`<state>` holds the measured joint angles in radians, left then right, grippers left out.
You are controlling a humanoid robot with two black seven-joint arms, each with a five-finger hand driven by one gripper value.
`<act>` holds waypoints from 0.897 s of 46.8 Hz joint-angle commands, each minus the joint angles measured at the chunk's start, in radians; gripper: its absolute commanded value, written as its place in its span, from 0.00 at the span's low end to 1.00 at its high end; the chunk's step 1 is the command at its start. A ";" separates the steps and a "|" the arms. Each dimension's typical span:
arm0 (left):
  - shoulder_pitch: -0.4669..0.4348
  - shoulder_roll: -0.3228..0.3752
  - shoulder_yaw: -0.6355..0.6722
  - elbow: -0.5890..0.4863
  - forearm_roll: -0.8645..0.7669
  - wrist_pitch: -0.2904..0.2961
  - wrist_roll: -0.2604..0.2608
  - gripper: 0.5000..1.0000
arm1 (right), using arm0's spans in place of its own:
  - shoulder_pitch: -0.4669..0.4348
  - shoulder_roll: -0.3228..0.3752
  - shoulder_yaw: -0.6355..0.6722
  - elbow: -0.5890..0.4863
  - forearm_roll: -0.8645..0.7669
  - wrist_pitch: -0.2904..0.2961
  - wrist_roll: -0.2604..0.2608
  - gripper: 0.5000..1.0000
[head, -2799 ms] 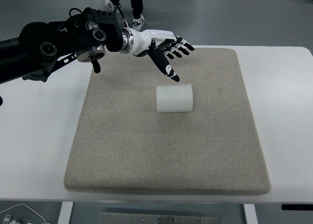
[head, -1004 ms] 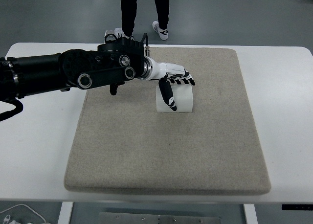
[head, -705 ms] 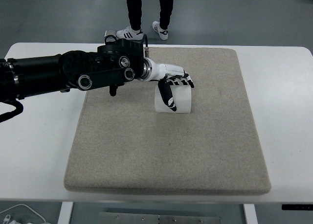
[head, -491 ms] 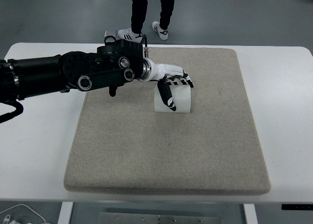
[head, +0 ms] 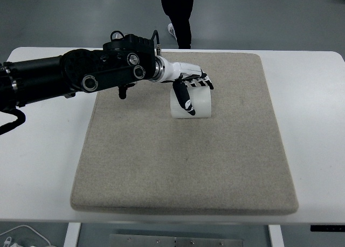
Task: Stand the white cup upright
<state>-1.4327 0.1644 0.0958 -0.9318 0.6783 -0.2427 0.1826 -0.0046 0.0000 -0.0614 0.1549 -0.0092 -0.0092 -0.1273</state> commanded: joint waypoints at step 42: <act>0.195 0.089 -0.507 0.145 -0.168 -0.150 -0.193 0.25 | 0.000 0.000 0.000 0.000 0.000 0.000 0.000 0.86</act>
<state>-1.2501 0.2528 -0.3914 -0.7867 0.5116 -0.3927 0.0144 -0.0047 0.0000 -0.0613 0.1550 -0.0092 -0.0092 -0.1273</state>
